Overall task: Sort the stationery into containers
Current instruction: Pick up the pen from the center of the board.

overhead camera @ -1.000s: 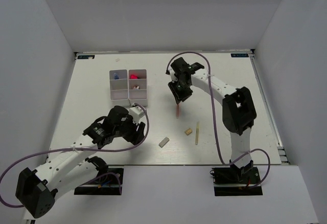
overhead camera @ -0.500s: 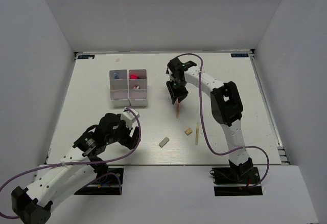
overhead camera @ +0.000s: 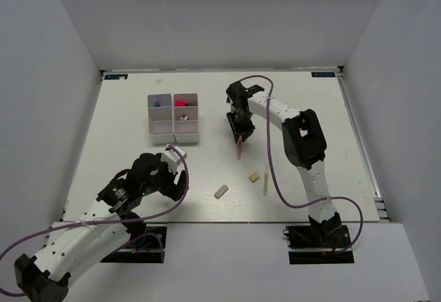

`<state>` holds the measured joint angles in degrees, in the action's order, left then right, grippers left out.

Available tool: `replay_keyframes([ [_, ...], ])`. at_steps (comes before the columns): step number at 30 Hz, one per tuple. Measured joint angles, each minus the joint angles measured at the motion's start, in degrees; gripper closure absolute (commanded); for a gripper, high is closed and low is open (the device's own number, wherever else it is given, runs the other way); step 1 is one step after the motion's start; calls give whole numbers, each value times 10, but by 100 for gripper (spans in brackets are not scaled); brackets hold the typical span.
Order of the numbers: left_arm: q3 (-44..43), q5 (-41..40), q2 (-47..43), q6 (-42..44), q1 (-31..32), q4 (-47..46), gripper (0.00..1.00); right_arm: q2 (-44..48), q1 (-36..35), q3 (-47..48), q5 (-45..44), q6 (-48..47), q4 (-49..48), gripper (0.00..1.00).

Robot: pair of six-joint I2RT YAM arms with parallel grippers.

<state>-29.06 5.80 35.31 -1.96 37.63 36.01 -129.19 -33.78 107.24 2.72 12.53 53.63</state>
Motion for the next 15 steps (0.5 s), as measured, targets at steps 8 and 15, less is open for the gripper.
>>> replay_keyframes([
  [8, 3, -46, -36, 0, 0, -1, 13, -16, 5, -2, 9, 21, 1, 66],
  [15, 19, -169, -112, -11, 0, -12, 13, -16, 19, -11, 37, 28, -3, 100],
])
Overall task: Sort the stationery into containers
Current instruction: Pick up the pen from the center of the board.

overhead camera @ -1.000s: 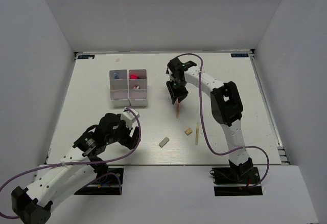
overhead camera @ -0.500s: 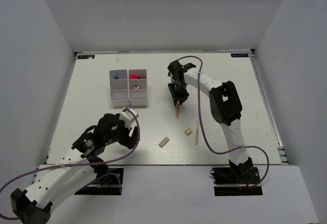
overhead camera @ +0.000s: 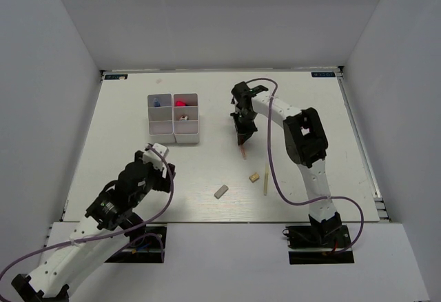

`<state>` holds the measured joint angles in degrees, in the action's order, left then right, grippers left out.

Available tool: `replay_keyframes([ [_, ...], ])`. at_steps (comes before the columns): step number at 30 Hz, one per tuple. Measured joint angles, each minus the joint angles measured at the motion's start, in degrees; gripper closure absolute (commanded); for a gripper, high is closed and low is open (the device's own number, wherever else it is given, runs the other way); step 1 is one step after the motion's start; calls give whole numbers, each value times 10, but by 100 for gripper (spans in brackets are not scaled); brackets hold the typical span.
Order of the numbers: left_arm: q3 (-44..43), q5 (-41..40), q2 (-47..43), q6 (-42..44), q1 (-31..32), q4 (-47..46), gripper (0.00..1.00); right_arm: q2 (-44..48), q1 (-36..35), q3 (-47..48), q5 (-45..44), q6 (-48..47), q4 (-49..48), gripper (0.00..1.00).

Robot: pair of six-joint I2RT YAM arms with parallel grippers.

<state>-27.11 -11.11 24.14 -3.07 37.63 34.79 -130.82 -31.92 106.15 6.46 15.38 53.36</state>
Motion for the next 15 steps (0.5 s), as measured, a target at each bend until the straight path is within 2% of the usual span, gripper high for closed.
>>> replay_keyframes([
  [8, 15, -174, -79, -17, 0, -6, 10, 23, -1, -33, 80, -66, -49, 100],
  [15, 21, -230, -90, -22, 0, -8, 10, 50, -21, 40, 197, -180, -66, 100],
])
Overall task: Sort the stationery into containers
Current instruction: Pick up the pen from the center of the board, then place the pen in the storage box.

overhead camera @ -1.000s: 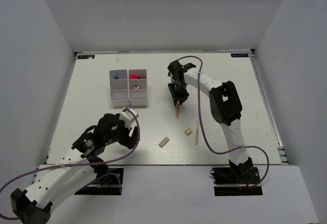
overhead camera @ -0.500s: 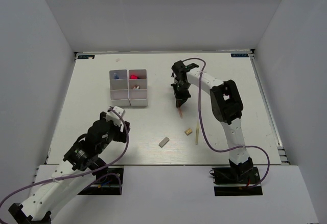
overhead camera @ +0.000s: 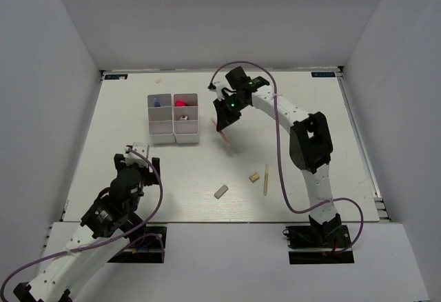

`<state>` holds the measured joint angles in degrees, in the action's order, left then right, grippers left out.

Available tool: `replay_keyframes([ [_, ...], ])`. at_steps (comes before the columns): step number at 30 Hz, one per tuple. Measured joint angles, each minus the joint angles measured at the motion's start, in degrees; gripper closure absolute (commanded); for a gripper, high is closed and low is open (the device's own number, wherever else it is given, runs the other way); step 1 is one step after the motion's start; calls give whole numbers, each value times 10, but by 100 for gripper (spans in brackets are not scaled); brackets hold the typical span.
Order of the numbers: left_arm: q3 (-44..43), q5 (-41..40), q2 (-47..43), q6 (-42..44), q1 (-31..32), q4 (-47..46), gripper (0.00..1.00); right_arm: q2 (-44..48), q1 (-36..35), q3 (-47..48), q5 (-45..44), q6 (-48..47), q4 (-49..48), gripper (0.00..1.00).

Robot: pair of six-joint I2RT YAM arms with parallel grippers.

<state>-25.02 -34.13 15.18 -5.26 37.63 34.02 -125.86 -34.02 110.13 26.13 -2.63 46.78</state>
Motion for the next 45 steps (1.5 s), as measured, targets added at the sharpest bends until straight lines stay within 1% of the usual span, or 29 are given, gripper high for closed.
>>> replay_keyframes([
  [5, 0, -12, 1, -1, 0, 0, 10, 54, -27, 14, 79, -59, -52, 100],
  [7, 0, -15, 1, -1, 0, 0, 10, 63, -37, 23, 106, -75, -77, 100],
  [13, 0, -16, 8, -1, 0, 0, 10, 58, -62, 33, 176, -124, -156, 100],
  [16, 0, -17, 11, -1, 0, 0, 10, 36, -70, 58, 203, -158, -186, 100],
  [23, 2, -19, 12, -1, 0, 0, 10, -11, -81, 72, 209, -215, -250, 100],
  [31, 2, -19, 12, -1, 0, 0, 10, -41, -82, 72, 189, -278, -277, 100],
  [38, 2, -19, 12, -1, 0, 0, 10, -47, -81, 71, 172, -311, -279, 85],
  [40, 2, -19, 12, -1, 0, 0, 10, -49, -81, 71, 167, -316, -279, 78],
  [42, 2, -19, 12, -1, 0, 0, 10, -49, -81, 69, 163, -324, -278, 69],
  [44, 2, -19, 12, -1, 0, 0, 10, -49, -81, 65, 161, -325, -277, 65],
  [45, 2, -19, 12, -1, 0, 0, 10, -49, -81, 63, 160, -325, -276, 61],
])
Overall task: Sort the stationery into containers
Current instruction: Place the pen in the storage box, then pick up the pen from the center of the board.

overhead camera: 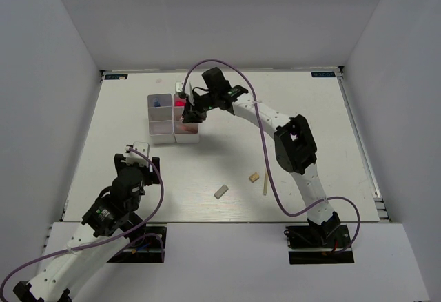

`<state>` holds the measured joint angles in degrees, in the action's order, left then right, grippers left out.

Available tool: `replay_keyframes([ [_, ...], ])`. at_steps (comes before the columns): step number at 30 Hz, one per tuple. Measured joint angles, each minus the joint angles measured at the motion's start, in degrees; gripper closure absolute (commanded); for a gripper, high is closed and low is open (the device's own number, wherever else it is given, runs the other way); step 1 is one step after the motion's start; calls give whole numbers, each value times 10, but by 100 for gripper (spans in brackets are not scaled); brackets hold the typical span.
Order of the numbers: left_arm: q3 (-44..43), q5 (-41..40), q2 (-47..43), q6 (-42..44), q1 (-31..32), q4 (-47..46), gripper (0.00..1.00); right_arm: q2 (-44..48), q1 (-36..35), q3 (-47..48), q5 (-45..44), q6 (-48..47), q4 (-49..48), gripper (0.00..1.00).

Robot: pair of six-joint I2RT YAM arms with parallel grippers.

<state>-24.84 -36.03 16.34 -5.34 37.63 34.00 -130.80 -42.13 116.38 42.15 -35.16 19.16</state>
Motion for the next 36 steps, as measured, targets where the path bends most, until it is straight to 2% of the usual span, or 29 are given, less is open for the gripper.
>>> replay_keyframes([
  [4, 0, 0, 0, 0, 0, 0, 10, 0, 0, -7, -1, -1, 4, 59],
  [5, 0, 0, 0, 0, 0, 0, 10, 0, 0, -10, 0, 0, 5, 61],
  [6, 0, 0, 0, 0, 0, 0, 10, 0, 0, -12, 0, 1, 7, 65],
  [7, 0, 0, -1, 0, 0, 0, 10, 0, 0, -15, 0, 1, 8, 79],
  [9, 0, 0, -1, 0, 0, 0, 10, 7, 0, -24, 1, 2, 21, 96],
  [10, 0, 0, -2, 0, 0, 0, 12, 14, 1, -30, 2, 2, 30, 100],
  [12, 0, 0, -5, -1, 0, 0, 21, 39, 4, -44, 1, -9, 59, 100],
  [13, 0, 0, -6, -1, 0, 0, 29, 58, 5, -52, 1, -18, 80, 100],
  [14, 0, 2, -8, 0, 0, 0, 62, 81, 7, -63, 1, -45, 102, 100],
  [15, 0, 3, -9, -4, 0, -1, 81, 108, 10, -75, 3, -76, 130, 100],
  [16, 0, 4, -9, -2, 0, -2, 94, 138, 15, -86, 9, -125, 164, 99],
  [17, 0, 7, -9, 0, 0, -1, 100, 177, 22, -105, 13, -207, 207, 80],
  [19, 0, 10, -9, 0, 0, -1, 100, 252, 38, -153, 8, -355, 315, 72],
  [20, 0, 11, -9, 0, 0, -1, 95, 293, 46, -192, -5, -437, 354, 70],
  [21, 0, 12, -9, 1, 0, -1, 75, 344, 59, -253, -27, -532, 410, 70],
  [24, 0, 16, -9, 1, 0, -1, 47, 395, 82, -354, -80, -641, 484, 64],
  [28, 0, 21, -9, -2, 0, -1, 42, 389, 108, -445, -143, -722, 543, 64],
  [36, 0, 24, 3, -2, 0, 1, 41, 382, 113, -492, -191, -768, 559, 67],
])
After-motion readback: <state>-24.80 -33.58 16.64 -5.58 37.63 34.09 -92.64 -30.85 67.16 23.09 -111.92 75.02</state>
